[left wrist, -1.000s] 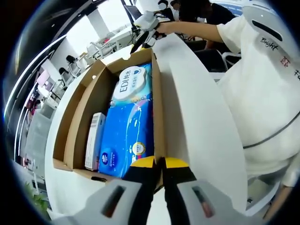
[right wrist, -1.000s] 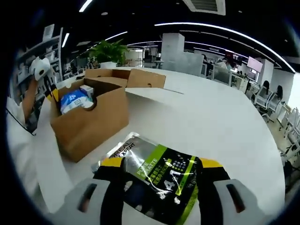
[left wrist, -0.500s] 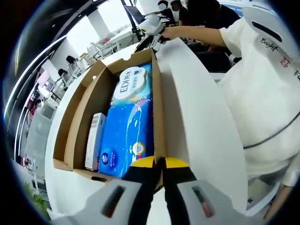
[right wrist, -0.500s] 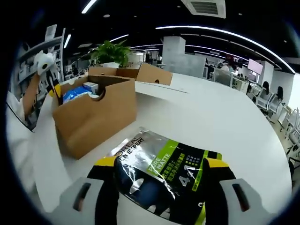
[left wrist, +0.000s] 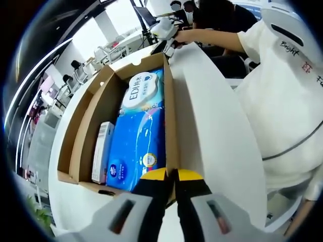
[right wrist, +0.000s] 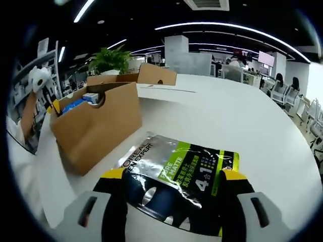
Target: Operate the shoe box by opening the lid, removing the specified soft item, and placing it in the target area until the item is outside and the box remains undamaged.
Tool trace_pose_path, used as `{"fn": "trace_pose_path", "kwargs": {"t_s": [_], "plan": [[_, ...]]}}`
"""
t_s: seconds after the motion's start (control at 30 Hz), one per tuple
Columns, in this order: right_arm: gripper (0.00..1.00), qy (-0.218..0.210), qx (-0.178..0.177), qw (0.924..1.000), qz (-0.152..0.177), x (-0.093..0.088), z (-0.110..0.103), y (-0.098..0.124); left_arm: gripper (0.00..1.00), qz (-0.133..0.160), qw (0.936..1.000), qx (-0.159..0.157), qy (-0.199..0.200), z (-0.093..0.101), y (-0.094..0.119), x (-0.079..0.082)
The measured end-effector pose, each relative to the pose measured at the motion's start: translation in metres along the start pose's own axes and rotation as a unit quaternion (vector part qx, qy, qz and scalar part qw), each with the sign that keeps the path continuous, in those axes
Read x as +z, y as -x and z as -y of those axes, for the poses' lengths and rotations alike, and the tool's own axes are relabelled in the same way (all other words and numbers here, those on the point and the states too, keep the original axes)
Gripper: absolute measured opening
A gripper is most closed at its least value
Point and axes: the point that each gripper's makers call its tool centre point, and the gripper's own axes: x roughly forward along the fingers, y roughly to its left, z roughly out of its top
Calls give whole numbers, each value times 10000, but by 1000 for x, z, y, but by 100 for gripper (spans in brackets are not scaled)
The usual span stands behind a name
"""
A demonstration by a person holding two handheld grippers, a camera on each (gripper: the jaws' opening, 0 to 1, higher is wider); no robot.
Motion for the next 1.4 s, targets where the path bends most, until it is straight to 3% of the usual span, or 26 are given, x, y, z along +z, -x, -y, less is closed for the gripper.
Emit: {"fn": "trace_pose_path", "kwargs": {"t_s": [0.63, 0.97, 1.13, 1.2, 1.27, 1.33, 1.4], "plan": [[71, -303, -502, 9983, 65, -2, -2, 3, 5, 19, 10000, 31, -4, 0, 0, 0], [73, -144, -322, 9994, 53, 0, -5, 2, 5, 24, 10000, 36, -2, 0, 0, 1], [72, -120, -249, 9987, 427, 18, -7, 12, 5, 32, 10000, 21, 10, 0, 0, 1], [72, 123, -301, 9980, 536, 25, -5, 16, 5, 39, 10000, 18, 15, 0, -1, 1], [71, 66, -412, 9974, 589, 27, -1, 20, 5, 45, 10000, 17, 31, 0, -1, 1], [71, -27, -325, 9955, 887, 37, -2, 26, 5, 31, 10000, 22, 50, 0, -1, 1], [71, -86, -201, 9949, 988, 41, -4, 30, 5, 13, 10000, 31, 57, 0, -1, 1]]}}
